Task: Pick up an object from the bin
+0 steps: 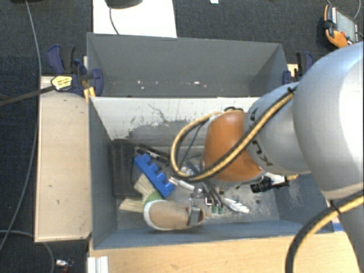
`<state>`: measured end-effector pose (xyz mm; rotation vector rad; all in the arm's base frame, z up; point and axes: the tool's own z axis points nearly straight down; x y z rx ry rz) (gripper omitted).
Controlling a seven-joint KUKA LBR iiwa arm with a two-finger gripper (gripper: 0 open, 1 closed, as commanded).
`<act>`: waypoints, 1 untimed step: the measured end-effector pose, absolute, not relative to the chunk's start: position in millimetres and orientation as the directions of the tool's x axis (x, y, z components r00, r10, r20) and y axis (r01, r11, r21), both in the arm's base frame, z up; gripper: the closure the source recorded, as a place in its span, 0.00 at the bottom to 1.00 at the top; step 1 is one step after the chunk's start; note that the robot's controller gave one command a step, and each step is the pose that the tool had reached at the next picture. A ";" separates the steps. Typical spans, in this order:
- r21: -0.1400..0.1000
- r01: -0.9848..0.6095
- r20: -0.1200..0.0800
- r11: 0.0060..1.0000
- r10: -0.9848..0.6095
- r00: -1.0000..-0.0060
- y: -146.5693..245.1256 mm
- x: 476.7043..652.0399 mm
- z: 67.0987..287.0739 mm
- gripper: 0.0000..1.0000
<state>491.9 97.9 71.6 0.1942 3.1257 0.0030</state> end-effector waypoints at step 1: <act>-0.007 -0.294 -0.020 0.956 -0.294 -0.956 70.8 516.2 77.1 0.00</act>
Offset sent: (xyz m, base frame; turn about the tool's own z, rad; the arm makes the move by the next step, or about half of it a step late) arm 0.0056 0.0215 -0.0007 -0.4979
